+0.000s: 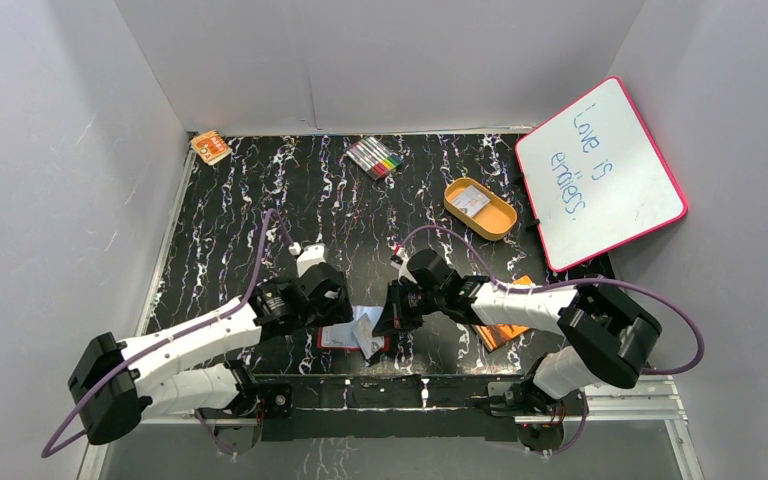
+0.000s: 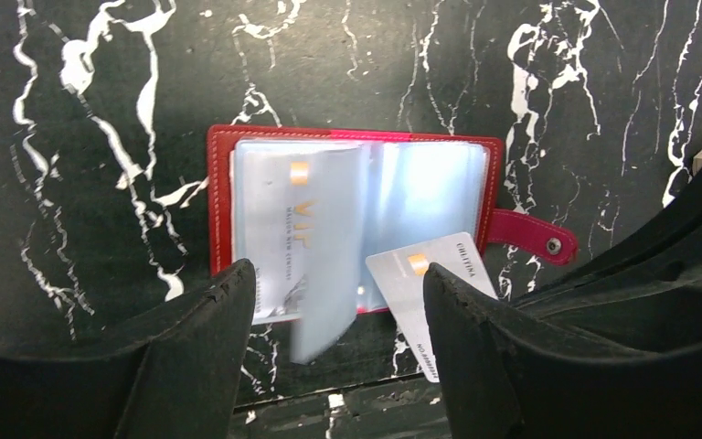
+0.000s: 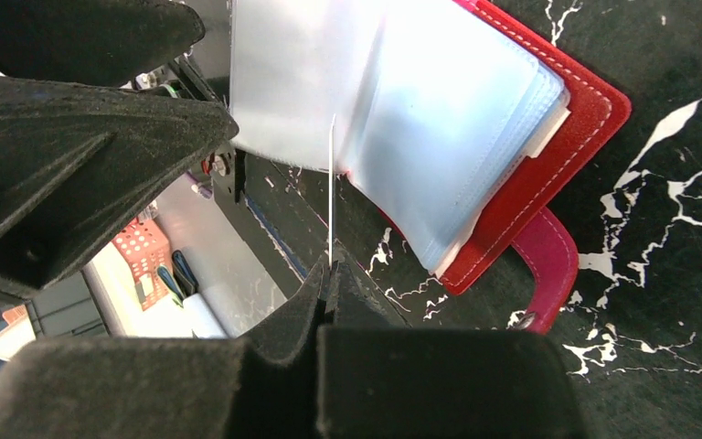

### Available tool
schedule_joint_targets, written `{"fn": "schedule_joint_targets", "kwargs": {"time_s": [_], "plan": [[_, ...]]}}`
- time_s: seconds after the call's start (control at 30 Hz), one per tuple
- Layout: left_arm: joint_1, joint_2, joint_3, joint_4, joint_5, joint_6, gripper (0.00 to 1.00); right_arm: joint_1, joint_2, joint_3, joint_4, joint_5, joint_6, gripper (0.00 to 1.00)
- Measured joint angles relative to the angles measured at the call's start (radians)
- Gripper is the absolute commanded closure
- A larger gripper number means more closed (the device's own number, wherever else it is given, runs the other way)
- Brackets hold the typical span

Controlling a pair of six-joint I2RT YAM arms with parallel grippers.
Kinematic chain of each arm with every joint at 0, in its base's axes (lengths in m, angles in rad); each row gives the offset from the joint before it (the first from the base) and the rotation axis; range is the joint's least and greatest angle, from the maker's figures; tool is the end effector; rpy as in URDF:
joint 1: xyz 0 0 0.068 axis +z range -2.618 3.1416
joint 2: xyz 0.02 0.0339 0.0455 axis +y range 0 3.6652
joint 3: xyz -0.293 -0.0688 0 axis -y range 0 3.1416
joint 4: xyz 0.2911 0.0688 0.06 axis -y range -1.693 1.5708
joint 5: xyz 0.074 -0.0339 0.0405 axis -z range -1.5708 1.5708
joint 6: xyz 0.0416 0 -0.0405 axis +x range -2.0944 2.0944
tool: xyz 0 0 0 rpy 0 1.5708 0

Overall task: Put the credit cards into the card holder
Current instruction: Insert the credit card into the card holder.

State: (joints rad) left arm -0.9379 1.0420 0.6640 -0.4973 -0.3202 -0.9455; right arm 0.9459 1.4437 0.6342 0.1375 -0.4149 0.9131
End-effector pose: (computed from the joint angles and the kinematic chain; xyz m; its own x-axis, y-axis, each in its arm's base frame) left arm 0.1511 -0.1838 0.2277 -0.7896 -0.2247 -0.5710 0.0100 0.9257 -0.3781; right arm 0.1706 0.2651 0.1650 -0.9561 -0.0874 -0.2798 -0.2783 0.5705 0.7727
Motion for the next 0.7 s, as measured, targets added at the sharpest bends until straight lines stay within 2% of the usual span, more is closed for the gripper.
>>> {"fn": "schedule_joint_targets", "kwargs": {"time_s": [0.4, 0.7], "plan": [[0.008, 0.083, 0.007, 0.084, 0.047, 0.048, 0.48, 0.0, 0.017, 0.0, 0.0, 0.002, 0.0, 1.0], [0.031, 0.054, -0.006, 0.007, -0.01, 0.016, 0.56, 0.0, 0.019, 0.0, 0.0, 0.016, 0.0, 1.0]]}}
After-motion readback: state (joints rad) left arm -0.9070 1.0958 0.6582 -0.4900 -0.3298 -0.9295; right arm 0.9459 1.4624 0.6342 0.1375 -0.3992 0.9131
